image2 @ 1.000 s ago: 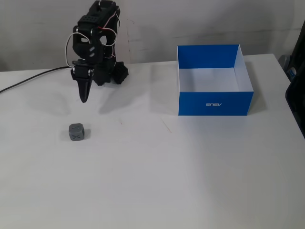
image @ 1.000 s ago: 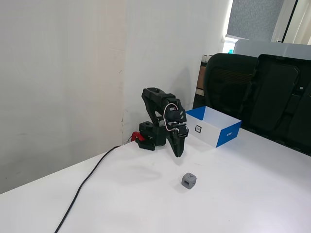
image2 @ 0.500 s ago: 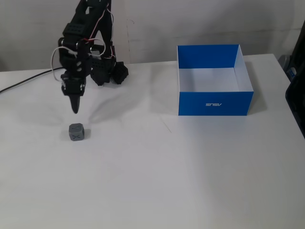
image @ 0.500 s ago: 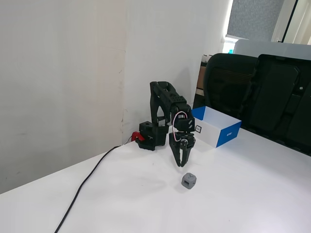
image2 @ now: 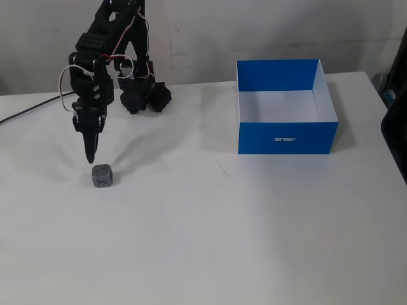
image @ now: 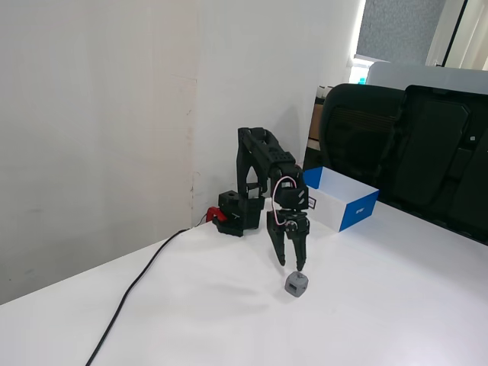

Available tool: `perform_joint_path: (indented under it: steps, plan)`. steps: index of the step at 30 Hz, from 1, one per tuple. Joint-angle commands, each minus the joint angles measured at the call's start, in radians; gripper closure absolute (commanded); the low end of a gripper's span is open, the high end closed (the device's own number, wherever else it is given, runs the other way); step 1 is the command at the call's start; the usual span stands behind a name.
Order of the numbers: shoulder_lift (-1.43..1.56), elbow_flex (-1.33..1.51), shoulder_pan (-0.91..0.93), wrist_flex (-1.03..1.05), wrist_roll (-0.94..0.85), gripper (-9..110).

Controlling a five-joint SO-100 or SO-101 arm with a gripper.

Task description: Grasp the gray block and put it in the box.

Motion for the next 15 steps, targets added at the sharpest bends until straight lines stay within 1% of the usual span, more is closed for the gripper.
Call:
perform_joint_path:
  steps: [1, 15]
  plan:
    - [-0.011, -0.072, 0.012, 0.0, 0.003, 81]
    - [-0.147, -0.12, 0.021, -0.054, 0.011, 78]
